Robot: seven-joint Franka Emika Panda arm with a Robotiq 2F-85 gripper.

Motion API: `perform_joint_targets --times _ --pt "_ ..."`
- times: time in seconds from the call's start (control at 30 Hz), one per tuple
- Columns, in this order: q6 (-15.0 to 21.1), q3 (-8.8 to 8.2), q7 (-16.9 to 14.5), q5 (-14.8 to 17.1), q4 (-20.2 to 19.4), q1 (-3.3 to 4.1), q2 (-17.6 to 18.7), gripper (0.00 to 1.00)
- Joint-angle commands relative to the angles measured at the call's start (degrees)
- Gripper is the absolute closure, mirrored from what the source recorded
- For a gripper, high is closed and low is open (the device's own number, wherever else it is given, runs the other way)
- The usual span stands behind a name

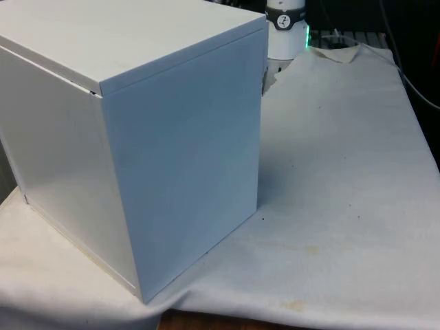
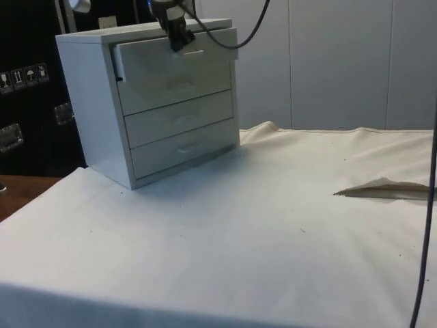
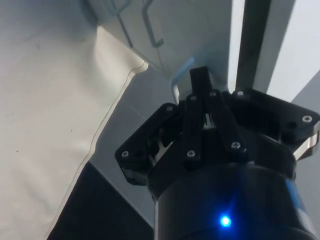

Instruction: Open the drawer, then close it.

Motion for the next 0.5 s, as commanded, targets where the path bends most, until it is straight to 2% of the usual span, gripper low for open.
perform_joint_targets --times 0.0,0.2,0.23,0.27,0.47 --pt "0.8 -0.29 -0.92 0.74 0.74 -0.46 0.8 1.0" --pt "2.18 -1.2 -1.03 1.38 2.46 -0.74 3.15 1.0" --pt "1.6 -1.2 -0.06 0.63 2.06 -0.29 2.69 1.0" --pt "2.41 -1.32 -1.09 1.49 2.69 -0.8 3.44 1.0" --pt "3.44 -1.89 -0.97 1.95 4.24 -1.2 5.44 1.0"
